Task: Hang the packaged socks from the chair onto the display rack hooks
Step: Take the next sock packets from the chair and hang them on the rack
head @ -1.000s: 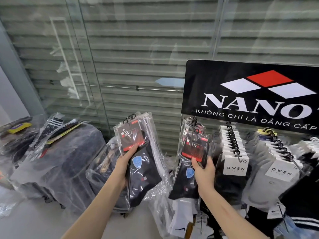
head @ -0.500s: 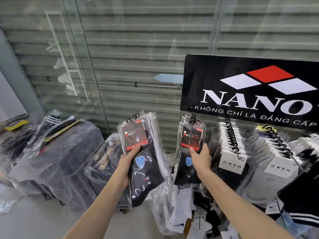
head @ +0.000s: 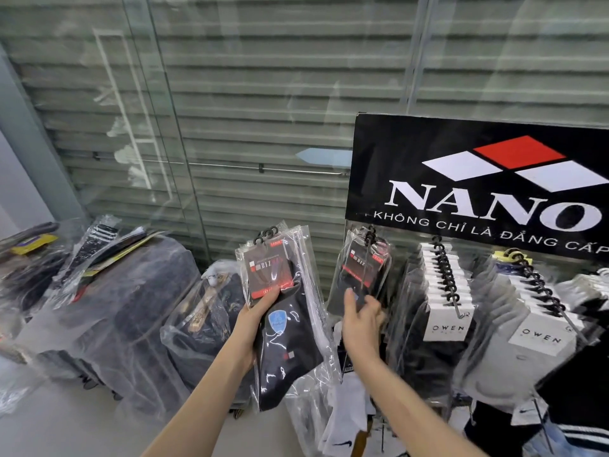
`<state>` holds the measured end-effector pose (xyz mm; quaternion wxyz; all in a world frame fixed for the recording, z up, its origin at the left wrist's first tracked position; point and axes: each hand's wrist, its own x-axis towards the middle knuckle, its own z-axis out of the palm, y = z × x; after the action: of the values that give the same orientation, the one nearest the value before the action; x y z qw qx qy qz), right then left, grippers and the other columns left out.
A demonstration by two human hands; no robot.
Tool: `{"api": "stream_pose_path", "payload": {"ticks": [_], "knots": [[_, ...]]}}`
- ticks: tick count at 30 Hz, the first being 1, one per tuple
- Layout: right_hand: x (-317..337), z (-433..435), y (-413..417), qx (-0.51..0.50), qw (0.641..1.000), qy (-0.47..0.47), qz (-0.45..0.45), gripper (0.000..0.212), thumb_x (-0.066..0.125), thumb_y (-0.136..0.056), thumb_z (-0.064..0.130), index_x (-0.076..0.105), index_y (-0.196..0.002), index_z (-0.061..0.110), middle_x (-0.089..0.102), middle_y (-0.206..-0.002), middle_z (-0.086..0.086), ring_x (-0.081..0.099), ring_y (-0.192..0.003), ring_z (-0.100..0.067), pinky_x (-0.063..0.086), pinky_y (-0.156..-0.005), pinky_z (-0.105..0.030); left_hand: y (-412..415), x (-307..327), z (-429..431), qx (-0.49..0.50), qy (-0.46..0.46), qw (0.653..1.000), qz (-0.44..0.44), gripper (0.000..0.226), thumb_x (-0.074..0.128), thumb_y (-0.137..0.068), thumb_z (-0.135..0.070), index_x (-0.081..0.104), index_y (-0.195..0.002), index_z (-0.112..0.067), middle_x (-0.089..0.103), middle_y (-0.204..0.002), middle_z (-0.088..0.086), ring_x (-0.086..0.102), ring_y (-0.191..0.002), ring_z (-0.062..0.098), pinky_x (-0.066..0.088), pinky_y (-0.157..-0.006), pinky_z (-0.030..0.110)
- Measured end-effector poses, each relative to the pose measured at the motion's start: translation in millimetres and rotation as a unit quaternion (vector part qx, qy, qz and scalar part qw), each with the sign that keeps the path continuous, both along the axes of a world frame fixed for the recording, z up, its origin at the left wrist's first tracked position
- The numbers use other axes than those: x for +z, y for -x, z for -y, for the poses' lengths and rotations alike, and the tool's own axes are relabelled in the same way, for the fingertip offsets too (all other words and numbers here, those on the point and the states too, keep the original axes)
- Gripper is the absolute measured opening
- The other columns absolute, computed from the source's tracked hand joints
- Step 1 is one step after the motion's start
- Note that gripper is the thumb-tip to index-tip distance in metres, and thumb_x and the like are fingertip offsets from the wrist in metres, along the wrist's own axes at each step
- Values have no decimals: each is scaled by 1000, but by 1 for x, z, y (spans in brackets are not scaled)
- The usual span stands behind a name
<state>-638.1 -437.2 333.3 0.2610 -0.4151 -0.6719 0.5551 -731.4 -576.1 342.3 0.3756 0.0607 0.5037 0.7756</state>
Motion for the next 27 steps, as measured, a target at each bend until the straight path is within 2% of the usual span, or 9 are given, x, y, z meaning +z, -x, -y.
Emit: {"api": "stream_pose_path", "payload": {"ticks": [1,3,7,9,12,16,20,25,27], "knots": [[1,11,-4,27,998,-1,-50,51,48,-88,48,43,-123,11,47,-126,-10,51,-107,-22,38,-82,-4,-1,-1,-1,1,2,1000,0,54,69,-70,-32,65,-116,-4,74,-92,15,72,-70,25,58,-58,30],[7,25,-8,92,991,4,-93,44,59,-77,51,52,-106,19,56,-102,1,54,-92,-11,39,-68,-3,-2,-1,-4,5,10,1000,-6,56,71,-70,-32,64,-118,-2,73,-98,17,72,-73,25,58,-60,30],[22,20,-3,103,993,-29,-46,44,78,-66,45,55,-93,19,55,-85,8,52,-78,-7,39,-66,-16,-4,0,-8,3,11,1000,-19,61,75,-66,-35,65,-116,-1,73,-99,19,73,-78,28,58,-61,30],[26,12,-3,128,990,-33,-44,41,78,-67,42,56,-88,16,55,-81,6,51,-74,-8,40,-64,-16,-3,-1,-9,7,8,1000,-22,61,74,-65,-39,65,-113,-1,75,-93,17,74,-76,27,57,-58,30],[29,3,-8,181,981,-30,-60,24,74,-76,30,57,-83,14,58,-79,3,54,-73,-9,44,-65,-13,-1,-6,-8,-15,-17,1000,-12,65,64,-70,-55,70,-111,-5,73,-105,19,72,-89,30,59,-66,33],[26,-5,-17,190,978,4,-83,16,65,-84,14,52,-75,15,60,-73,-5,56,-73,-21,48,-79,-38,-1,-9,-3,-32,-15,999,-9,70,57,-74,-60,66,-118,-7,69,-114,20,68,-102,32,57,-78,38],[29,-2,-16,197,979,-6,-56,19,63,-84,34,53,-86,18,61,-85,-1,59,-82,-19,50,-83,-40,-3,-9,-6,32,39,997,-55,73,70,-66,-46,58,-126,-5,72,-108,18,70,-95,29,56,-78,35],[37,16,-12,62,993,-50,-83,46,38,-86,61,57,-82,19,63,-78,3,60,-79,-15,46,-75,-33,-7,-7,-14,43,23,998,-42,57,70,-78,-35,58,-126,-7,71,-109,18,71,-90,28,58,-67,30],[40,20,-10,100,992,-67,-48,51,52,-70,71,56,-82,21,63,-79,7,59,-78,-12,44,-70,-28,-8,-6,-16,47,21,997,-51,59,71,-75,-36,59,-125,-7,72,-109,18,71,-91,29,58,-70,32]]}}
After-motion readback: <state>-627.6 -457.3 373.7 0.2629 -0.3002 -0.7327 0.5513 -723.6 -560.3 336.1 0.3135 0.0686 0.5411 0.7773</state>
